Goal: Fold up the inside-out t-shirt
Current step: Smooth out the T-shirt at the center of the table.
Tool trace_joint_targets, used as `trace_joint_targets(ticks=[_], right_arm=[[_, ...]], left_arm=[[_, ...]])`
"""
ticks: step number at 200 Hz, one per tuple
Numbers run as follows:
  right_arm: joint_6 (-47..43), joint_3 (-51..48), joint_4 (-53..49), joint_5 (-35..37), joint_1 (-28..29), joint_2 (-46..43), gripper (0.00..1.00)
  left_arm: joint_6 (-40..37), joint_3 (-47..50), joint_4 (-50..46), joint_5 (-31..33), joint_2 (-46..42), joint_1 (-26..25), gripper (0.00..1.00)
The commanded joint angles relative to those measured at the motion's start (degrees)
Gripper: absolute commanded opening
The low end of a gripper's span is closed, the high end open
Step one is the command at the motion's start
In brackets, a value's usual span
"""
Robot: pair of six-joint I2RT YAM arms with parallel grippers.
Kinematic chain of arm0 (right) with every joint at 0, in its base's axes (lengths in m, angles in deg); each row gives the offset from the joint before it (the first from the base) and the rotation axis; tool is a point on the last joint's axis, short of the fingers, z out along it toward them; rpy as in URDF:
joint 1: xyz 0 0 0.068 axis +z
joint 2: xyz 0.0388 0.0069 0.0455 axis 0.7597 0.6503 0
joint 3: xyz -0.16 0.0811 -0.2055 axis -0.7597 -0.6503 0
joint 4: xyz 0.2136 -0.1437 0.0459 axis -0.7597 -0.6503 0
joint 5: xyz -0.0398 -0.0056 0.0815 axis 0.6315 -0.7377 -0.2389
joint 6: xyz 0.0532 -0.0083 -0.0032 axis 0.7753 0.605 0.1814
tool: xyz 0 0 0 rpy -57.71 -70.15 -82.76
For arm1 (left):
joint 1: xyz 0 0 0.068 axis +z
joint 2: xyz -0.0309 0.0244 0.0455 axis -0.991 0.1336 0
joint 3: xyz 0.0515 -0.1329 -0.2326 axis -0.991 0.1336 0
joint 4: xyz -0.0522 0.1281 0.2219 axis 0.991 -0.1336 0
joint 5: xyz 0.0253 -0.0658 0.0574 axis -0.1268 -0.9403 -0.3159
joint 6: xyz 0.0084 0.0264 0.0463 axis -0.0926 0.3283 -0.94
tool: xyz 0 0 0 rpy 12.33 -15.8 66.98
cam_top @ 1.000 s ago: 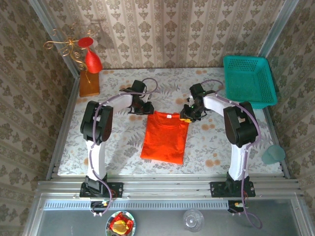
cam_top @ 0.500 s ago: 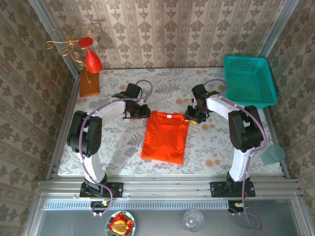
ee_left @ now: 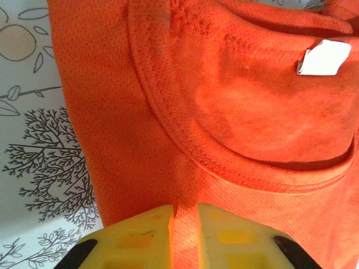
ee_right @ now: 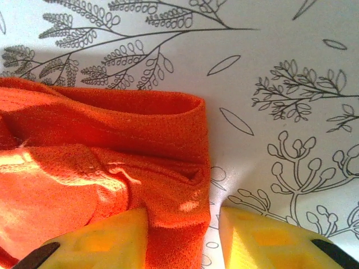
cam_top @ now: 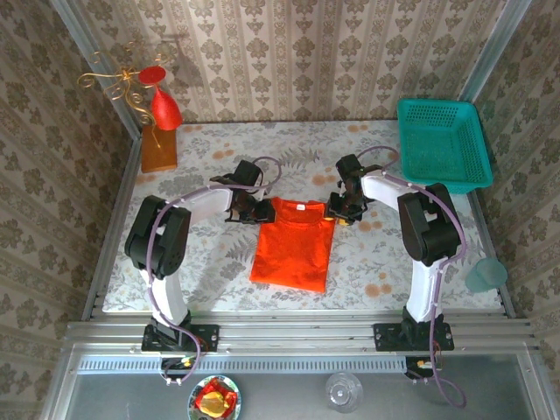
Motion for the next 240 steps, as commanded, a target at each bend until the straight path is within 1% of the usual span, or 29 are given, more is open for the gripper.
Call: trace_joint_targets(ticks=[1, 27, 50, 77, 91, 117, 121, 170, 190, 220, 240], right_arm=[[1.72, -0.17, 3.67, -3.58, 0.77, 2.37, 0.36], [1.97, -0.1, 4.05, -3.7, 0.81, 2.27, 0.31], [1.94, -0.14, 3.81, -3.0, 0.82, 2.04, 0.3], [2.07, -0.24, 3.79, -1.09, 0.45, 1.56, 0.31], [2.66, -0.95, 5.46, -1.86, 0.21, 1.18, 0.3], [3.37, -1.49, 5.53, -2.31, 0.12, 0.65, 0.27], [3.35, -1.7, 7.0, -2.33, 0.04, 0.5, 0.27], [3.53, -2.47, 7.51, -1.37, -0.21, 0.12, 0.19], [3.27, -2.23, 7.46, -1.47, -0.42, 0.57, 0.12], [2.02, -0.94, 7.63, -2.41, -0.57, 1.73, 0.08], [0.55, 0.1, 8.07, -3.81, -0.67, 2.78, 0.06]], left_arm=[[-0.17, -0.6, -0.43, -0.34, 1.7, 0.12, 0.18], [-0.66, -1.56, -1.98, -0.24, 4.46, 0.07, 0.17], [-0.74, -1.78, -2.13, -0.24, 6.03, -0.02, 0.17], [-0.84, -1.7, -2.3, 0.27, 6.44, -0.02, 0.17], [-0.92, -1.65, -2.46, 0.45, 6.36, -0.02, 0.17], [-1.14, -1.69, -2.93, 0.89, 6.01, -0.02, 0.17], [-1.1, -1.69, -3.0, 0.91, 6.0, -0.02, 0.17], [-1.02, -1.49, -3.27, 1.33, 5.55, -0.02, 0.17], [-0.58, -0.81, -3.1, 1.78, 5.26, -0.1, 0.17], [0.26, 1.02, -2.13, 1.36, 4.65, -0.53, 0.17], [1.17, 2.86, -1.39, 1.43, 3.46, -1.31, 0.17]])
